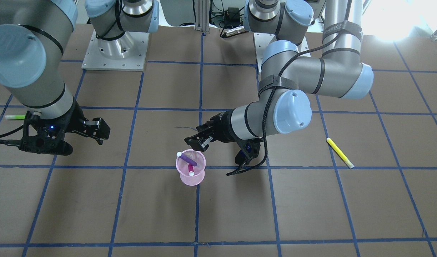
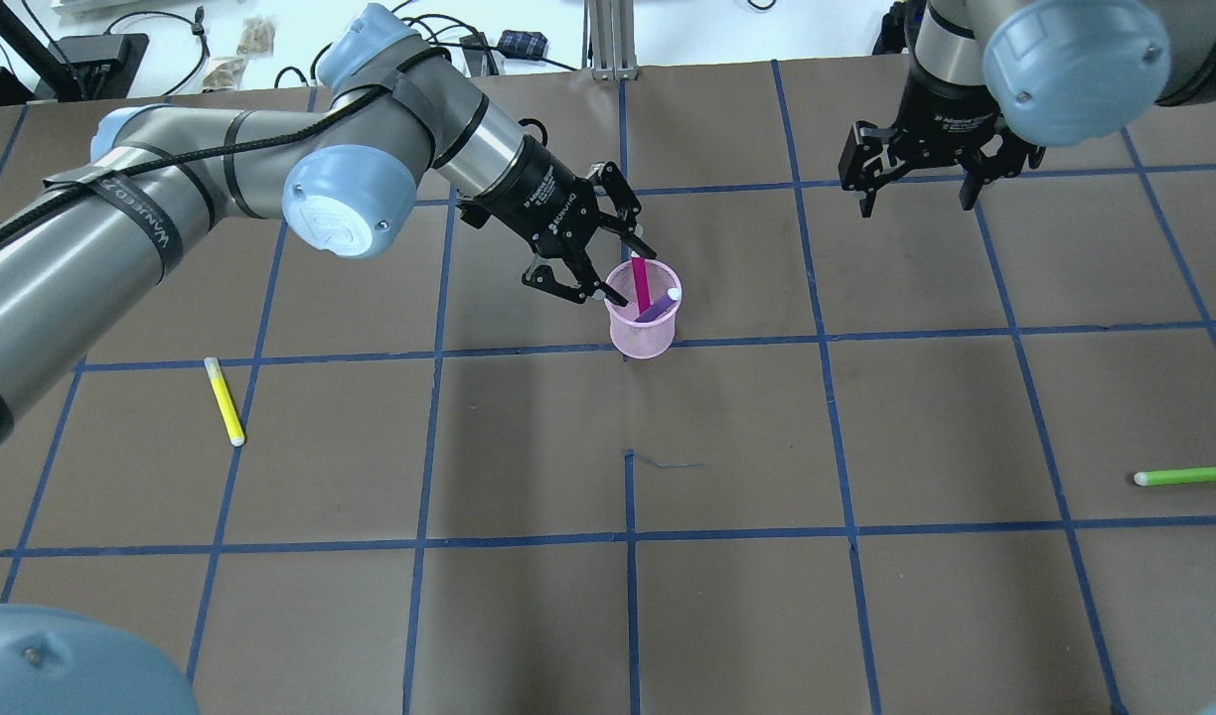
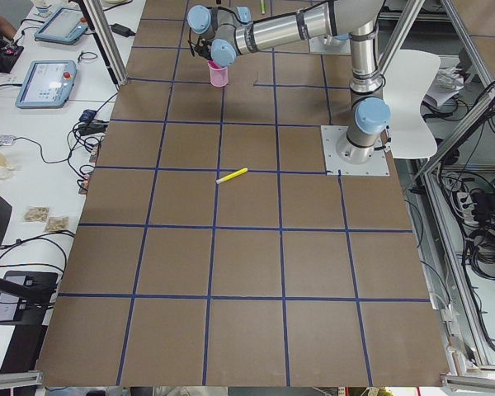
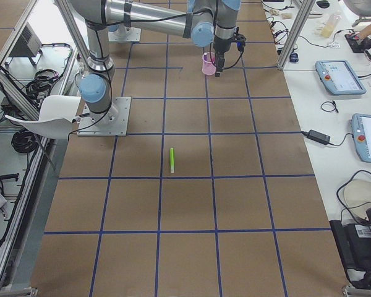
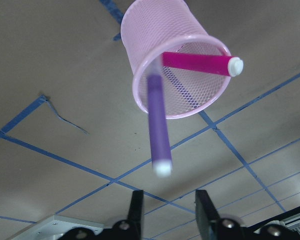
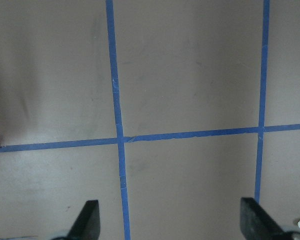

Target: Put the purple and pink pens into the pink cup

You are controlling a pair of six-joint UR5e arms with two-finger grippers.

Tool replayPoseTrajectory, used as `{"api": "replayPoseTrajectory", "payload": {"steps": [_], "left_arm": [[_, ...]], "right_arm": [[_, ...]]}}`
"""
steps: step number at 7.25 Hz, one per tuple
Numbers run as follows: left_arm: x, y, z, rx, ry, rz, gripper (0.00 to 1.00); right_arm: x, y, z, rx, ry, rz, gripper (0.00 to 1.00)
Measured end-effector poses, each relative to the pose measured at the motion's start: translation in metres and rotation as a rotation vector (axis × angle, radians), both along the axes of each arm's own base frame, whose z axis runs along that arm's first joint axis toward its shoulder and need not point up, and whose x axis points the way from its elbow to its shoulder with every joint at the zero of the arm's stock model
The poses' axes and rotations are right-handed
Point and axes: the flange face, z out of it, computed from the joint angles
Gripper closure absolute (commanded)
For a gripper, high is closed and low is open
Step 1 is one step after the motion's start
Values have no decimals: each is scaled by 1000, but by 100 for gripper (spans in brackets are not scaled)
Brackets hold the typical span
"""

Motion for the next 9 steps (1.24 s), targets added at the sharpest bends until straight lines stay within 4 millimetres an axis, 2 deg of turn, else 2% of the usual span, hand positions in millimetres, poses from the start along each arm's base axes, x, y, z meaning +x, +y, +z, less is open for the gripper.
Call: {"api": "replayPoseTrajectory", "payload": {"steps": [2,5,7,9], "left_arm": [[3,-4,26,-46,-7,10,0],[23,-12,89,-222,-114,-33,0],[45,1,115,-338,-219,-180,0],[65,18,131,-429,-330,-403,0]], "right_arm": [[0,1,-4,7,0,0,0],[0,2,-4,7,0,0,0],[0,1,-3,2,-1,0,0],[1,2,-1,-3,-2,0,0]]}}
